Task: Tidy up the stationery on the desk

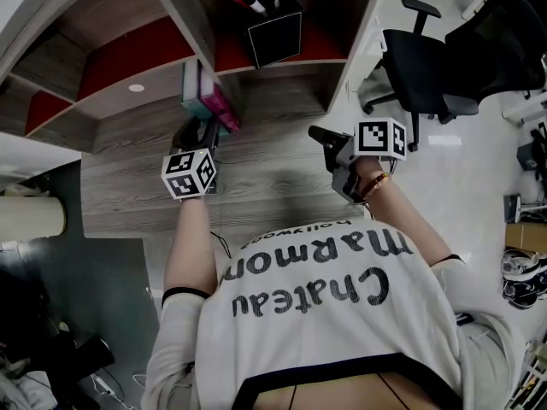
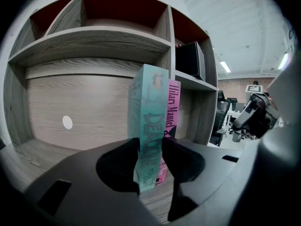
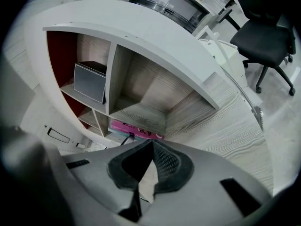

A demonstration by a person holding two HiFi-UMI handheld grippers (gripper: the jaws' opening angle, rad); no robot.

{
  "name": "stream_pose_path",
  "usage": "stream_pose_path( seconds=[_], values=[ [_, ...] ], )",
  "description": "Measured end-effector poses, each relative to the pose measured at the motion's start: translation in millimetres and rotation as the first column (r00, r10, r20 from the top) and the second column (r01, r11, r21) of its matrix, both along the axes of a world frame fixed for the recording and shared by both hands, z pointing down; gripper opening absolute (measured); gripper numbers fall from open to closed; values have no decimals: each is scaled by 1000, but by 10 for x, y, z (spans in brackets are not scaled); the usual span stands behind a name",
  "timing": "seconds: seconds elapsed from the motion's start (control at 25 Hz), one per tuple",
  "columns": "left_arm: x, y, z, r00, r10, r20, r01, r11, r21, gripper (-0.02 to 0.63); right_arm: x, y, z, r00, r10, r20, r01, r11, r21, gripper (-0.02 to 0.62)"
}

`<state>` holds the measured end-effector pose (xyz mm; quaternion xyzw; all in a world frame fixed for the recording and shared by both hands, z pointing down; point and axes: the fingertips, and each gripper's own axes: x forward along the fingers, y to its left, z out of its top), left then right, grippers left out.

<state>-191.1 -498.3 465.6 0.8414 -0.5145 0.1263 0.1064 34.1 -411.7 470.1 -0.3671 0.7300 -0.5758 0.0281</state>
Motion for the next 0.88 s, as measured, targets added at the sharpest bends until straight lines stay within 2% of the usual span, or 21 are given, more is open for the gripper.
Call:
stream_pose_path(
  seconds=[0.12, 0.16, 0.24, 0.4, 0.64, 0.76, 0.8, 0.88],
  values=[
    [6, -4, 35, 999, -30, 44, 30, 1000, -1, 166, 12, 34, 18, 1000, -1, -6, 0, 1000, -7, 12],
    [8, -2, 42, 998, -41, 45, 42, 999, -6, 167, 18, 44, 17, 1000, 0, -6, 0, 1000, -7, 12],
    [18, 11, 56, 997, -52, 49, 53, 998, -20, 213, 28, 65, 5, 1000, 2, -6, -2, 1000, -3, 12],
    [-38, 67, 13, 993, -99, 70, 100, 995, -13, 216, 16, 120, -9, 1000, -2, 0, 2, 1000, 7, 12],
    [-34, 399, -106, 984, -172, -39, 171, 985, -25, 216, -75, 200, 1, 1000, -19, 19, 19, 1000, 9, 12],
    [44, 631, -373, 971, -193, -143, 192, 981, -18, 215, -177, 234, -14, 999, -40, 17, 39, 999, 5, 12],
    [98, 709, -473, 969, -182, -167, 182, 983, -12, 206, -226, 237, -27, 999, -48, 18, 47, 999, 7, 12],
    [202, 873, -661, 972, -149, -182, 154, 988, 14, 143, -350, 244, -65, 997, -66, 26, 66, 998, 18, 12]
  ],
)
